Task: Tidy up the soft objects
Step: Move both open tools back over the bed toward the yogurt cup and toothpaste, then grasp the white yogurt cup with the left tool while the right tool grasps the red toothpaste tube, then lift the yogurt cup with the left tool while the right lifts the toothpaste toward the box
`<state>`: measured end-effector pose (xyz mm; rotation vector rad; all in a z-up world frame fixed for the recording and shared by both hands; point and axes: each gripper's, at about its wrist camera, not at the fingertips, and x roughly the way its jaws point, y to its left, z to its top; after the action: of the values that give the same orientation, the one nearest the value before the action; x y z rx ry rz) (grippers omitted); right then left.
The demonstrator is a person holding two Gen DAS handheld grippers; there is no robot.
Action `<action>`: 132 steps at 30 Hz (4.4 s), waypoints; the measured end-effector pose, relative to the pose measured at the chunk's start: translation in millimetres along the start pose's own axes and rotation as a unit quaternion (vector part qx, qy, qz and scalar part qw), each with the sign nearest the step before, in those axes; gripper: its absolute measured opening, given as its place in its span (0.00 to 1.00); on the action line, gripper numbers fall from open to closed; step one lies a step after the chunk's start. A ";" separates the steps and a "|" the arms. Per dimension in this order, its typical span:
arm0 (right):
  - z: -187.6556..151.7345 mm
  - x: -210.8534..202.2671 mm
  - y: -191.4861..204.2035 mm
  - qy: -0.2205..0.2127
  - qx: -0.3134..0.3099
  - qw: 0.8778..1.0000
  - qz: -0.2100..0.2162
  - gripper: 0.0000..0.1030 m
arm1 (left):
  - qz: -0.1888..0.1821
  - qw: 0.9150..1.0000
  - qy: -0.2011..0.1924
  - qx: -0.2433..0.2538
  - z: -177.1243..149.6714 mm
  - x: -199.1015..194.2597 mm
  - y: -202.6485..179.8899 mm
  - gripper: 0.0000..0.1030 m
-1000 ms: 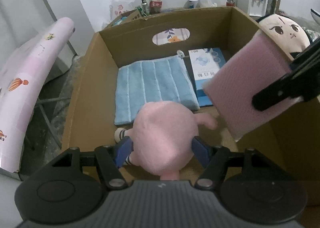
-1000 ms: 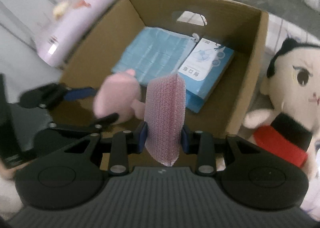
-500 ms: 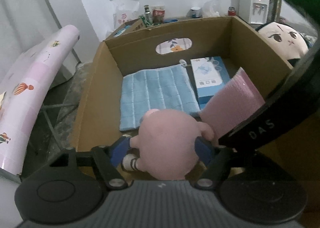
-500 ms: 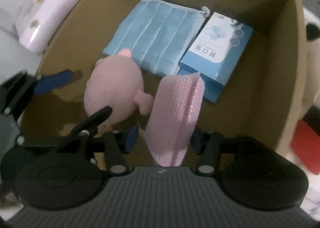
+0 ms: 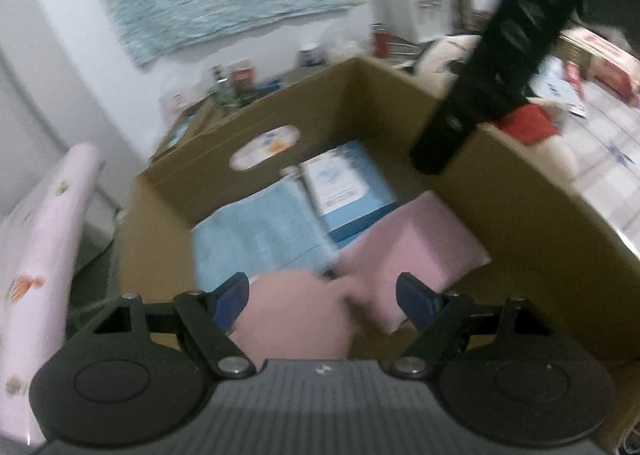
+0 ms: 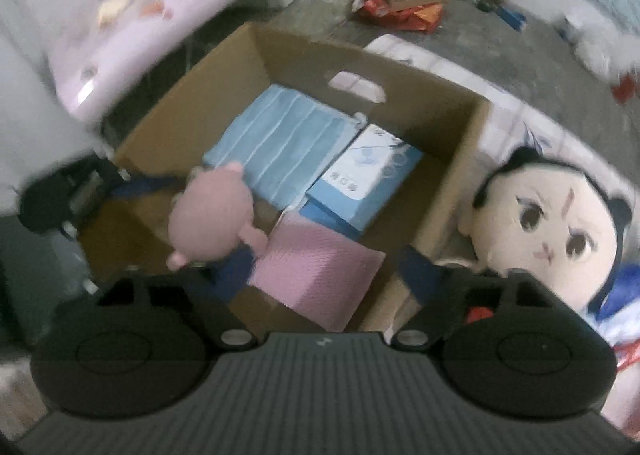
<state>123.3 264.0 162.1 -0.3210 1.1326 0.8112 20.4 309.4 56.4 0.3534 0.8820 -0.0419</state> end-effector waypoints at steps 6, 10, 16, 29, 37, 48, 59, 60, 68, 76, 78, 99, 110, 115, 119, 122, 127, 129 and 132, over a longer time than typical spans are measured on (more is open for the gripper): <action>-20.0 -7.2 -60.4 -0.037 0.117 0.991 0.062 0.62 | -0.049 0.998 0.025 -0.017 37.3 59.0 -15.6 0.79; -38.3 -7.1 -82.1 -0.039 0.137 0.987 0.079 0.62 | -0.064 0.995 0.070 -0.010 45.7 94.1 -24.4 0.72; -63.5 -21.4 -104.2 -0.055 0.160 0.978 0.118 0.62 | -0.077 0.992 0.102 -0.015 41.2 96.2 -13.3 0.71; -155.9 -117.7 -149.8 -0.214 0.187 0.949 0.135 0.69 | 0.013 0.999 0.012 -0.048 56.1 -4.8 -15.9 0.75; -276.0 -131.8 -211.1 -0.312 0.277 0.903 0.102 0.70 | -0.017 0.997 -0.066 -0.030 81.4 -75.9 -70.4 0.77; -321.8 -90.8 -268.2 -0.307 0.275 0.911 0.019 0.70 | -0.058 0.981 -0.081 0.167 141.6 -27.0 -216.2 0.77; -335.7 -80.5 -306.7 -0.298 0.353 0.884 0.074 0.71 | -0.062 0.985 -0.007 0.159 165.5 70.5 -239.6 0.72; -336.2 -80.0 -308.4 -0.298 0.358 0.882 0.076 0.71 | -0.067 0.986 0.006 0.149 166.5 76.3 -237.6 0.72; -333.2 -74.3 -313.3 -0.294 0.376 0.874 0.087 0.71 | -0.085 0.992 0.023 0.090 166.3 97.7 -228.6 0.70; -326.2 -63.5 -313.7 -0.282 0.377 0.879 0.070 0.72 | -0.090 0.990 0.008 0.104 154.9 82.0 -233.1 0.59; -322.8 -56.3 -317.5 -0.277 0.385 0.878 0.064 0.72 | -0.104 0.989 0.005 0.107 151.1 77.2 -237.2 0.59; -242.2 3.4 -368.3 -0.249 0.525 0.812 -0.046 0.43 | -0.132 0.984 -0.017 0.115 137.8 66.1 -244.4 0.60; -229.0 8.0 -344.4 -0.220 0.456 0.854 -0.118 0.25 | -0.132 0.985 -0.017 0.111 131.9 62.4 -243.8 0.60; -291.8 -16.3 -321.7 -0.220 0.443 0.865 -0.086 0.25 | -0.129 0.985 -0.010 0.113 125.9 56.9 -241.3 0.60; -309.7 -25.5 -316.7 -0.210 0.437 0.872 -0.072 0.31 | -0.121 0.986 -0.010 0.113 122.2 55.2 -242.1 0.60; -302.4 -24.6 -314.5 -0.200 0.429 0.879 -0.056 0.76 | -0.116 0.987 -0.010 0.112 121.6 54.2 -244.3 0.60; -272.9 -10.5 -286.7 -0.153 0.333 0.924 -0.114 0.42 | -0.108 0.988 -0.011 0.107 122.9 54.8 -246.6 0.60; -268.1 -4.9 -274.0 -0.149 0.296 0.928 -0.169 0.25 | -0.104 0.989 -0.012 0.105 122.2 54.5 -247.8 0.60; -284.2 -14.6 -287.0 -0.178 0.362 0.905 -0.133 0.23 | -0.099 0.990 -0.013 0.099 119.0 52.1 -248.1 0.60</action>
<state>133.9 -110.1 9.5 0.2855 0.9385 0.1555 98.0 43.5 15.1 0.4486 0.8868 -0.3194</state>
